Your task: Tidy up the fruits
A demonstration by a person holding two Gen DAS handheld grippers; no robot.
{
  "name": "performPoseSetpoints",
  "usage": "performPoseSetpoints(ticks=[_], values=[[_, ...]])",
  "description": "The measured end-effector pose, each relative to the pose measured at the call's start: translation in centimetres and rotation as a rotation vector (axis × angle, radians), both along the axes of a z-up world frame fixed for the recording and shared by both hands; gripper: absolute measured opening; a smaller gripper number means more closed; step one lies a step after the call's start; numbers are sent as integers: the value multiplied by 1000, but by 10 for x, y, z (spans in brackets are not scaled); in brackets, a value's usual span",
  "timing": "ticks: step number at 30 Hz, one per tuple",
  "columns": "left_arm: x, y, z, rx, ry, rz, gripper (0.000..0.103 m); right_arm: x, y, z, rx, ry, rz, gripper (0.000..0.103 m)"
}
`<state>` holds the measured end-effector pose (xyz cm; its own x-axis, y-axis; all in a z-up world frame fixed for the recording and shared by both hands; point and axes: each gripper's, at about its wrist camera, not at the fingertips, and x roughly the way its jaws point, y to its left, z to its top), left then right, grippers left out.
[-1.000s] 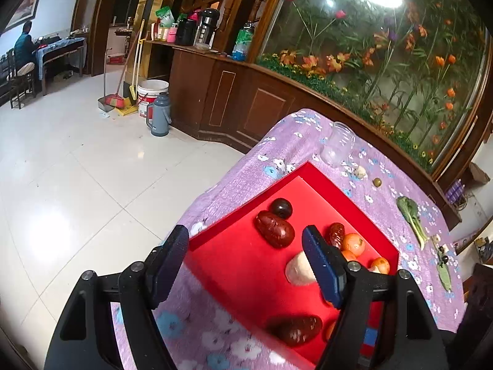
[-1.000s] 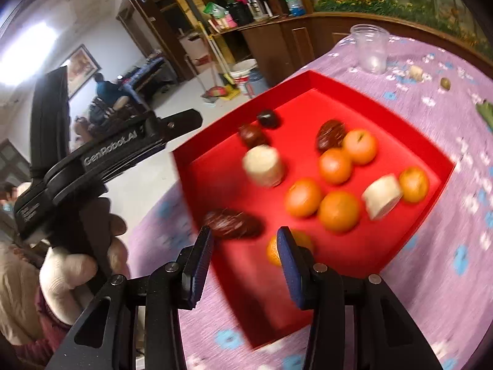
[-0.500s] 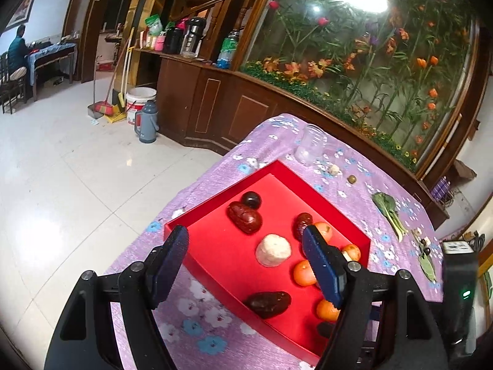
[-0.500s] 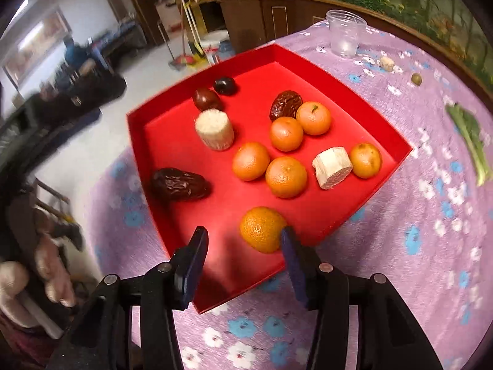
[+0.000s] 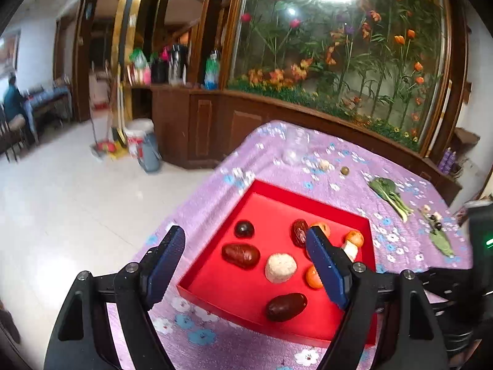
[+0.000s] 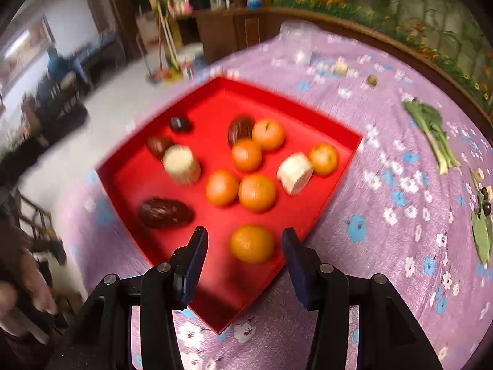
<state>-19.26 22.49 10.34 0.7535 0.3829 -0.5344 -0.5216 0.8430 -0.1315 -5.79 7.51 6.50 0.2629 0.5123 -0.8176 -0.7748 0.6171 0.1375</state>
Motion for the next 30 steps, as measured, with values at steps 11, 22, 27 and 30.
performPoseSetpoints(ticks=[11,22,27,30], values=[[-35,-62,54,275,-186,175,103,-37,-52,50,310,-318,-144,84],[0,-79,17,152,48,122,103,-52,-77,30,258,-368,-149,94],[12,-86,-1,133,120,95,103,-46,-88,25,257,-347,-161,94],[14,-90,-7,129,136,82,103,-43,-87,21,251,-333,-159,94]])
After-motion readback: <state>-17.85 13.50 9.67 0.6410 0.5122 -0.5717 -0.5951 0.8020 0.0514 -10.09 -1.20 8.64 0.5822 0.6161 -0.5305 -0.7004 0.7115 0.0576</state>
